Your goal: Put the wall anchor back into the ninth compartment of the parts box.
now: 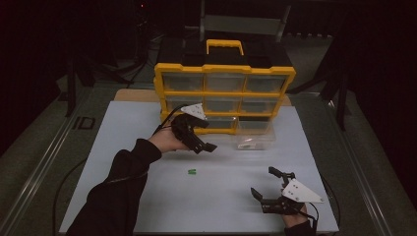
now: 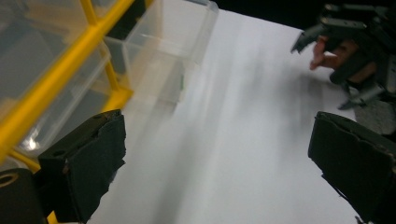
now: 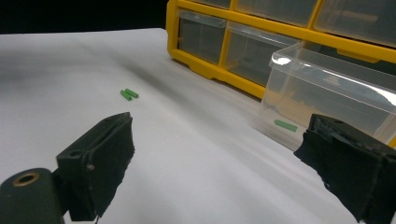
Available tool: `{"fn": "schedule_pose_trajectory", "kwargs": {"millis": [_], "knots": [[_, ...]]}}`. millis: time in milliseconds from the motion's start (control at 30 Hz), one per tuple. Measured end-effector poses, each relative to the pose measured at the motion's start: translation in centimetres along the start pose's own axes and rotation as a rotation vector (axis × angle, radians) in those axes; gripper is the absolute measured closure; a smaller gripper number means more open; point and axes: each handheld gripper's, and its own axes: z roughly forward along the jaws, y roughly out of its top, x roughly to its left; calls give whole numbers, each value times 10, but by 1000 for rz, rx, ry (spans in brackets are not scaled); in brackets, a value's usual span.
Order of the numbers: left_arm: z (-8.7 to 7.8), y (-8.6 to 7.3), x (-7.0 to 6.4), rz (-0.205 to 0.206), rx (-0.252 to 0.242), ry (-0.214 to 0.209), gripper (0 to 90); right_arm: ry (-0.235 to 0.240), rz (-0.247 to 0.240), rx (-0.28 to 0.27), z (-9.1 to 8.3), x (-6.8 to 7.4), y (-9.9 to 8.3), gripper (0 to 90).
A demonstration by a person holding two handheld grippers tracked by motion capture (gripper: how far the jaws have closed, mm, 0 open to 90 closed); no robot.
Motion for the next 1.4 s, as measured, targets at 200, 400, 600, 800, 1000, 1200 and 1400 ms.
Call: {"fn": "schedule_pose_trajectory", "kwargs": {"millis": [200, 400, 600, 800, 1000, 1200, 1400], "knots": [[-1, -23, -3, -13, 12, 11, 47, 1, -5, -1, 0, 1, 0, 86], [0, -47, -6, -37, 17, 3, 48, -1, -7, 2, 0, 1, 0, 86], [4, -66, -8, -39, 29, -3, 70, 0, -8, 5, 1, 1, 0, 86], [8, -83, -5, -58, 22, -10, 147, 2, -9, 5, 1, 1, 0, 86], [16, -98, -2, -60, 50, -11, 206, 3, -10, 5, 1, 1, 0, 86], [22, -109, 3, -63, 71, 1, 365, 5, -9, 8, 1, 1, 0, 86], [30, -116, 7, -74, 105, 5, 470, 5, -6, 12, 2, 1, -1, 86]]}}
